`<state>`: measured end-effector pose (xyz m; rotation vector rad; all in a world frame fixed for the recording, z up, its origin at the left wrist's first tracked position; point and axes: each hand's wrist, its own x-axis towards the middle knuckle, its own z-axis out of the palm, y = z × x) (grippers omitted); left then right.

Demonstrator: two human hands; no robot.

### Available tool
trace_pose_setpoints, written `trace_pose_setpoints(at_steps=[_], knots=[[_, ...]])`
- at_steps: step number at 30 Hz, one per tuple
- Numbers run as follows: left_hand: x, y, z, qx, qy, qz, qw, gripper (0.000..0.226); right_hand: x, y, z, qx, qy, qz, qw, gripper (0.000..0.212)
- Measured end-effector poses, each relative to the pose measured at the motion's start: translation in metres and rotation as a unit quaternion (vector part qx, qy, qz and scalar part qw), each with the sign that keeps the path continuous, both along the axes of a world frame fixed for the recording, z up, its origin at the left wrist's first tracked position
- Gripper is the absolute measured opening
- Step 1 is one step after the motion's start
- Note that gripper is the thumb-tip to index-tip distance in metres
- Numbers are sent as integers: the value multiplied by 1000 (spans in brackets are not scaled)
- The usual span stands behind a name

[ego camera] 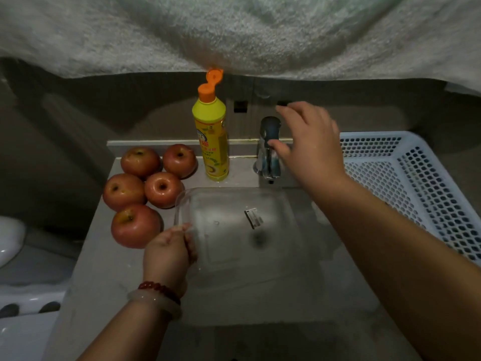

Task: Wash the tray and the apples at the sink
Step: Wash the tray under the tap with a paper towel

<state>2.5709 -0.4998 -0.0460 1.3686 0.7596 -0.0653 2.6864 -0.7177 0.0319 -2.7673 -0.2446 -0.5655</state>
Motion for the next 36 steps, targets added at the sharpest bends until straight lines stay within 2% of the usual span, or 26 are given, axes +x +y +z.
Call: trace_pose_setpoints(at_steps=[2, 6, 9, 17, 26, 36], knots=[[2, -3, -2, -1, -3, 2, 1000, 27, 6, -1, 1, -19, -25, 22, 999, 55], [5, -6, -4, 3, -10, -1, 1000, 30, 3, -5, 3, -95, 37, 85, 991, 60], [9, -8, -4, 16, -5, -2, 1000, 30, 5, -6, -3, -83, -19, 84, 993, 42], [21, -16, -4, 13, -7, -3, 1000, 32, 12, -6, -8, -56, -105, 75, 990, 20], [20, -15, -4, -30, 17, -1, 999, 27, 18, -6, -6, -42, -100, 70, 992, 18], [19, -17, -1, 4, 13, -11, 1000, 29, 16, -8, 0, -28, -87, 74, 993, 28]])
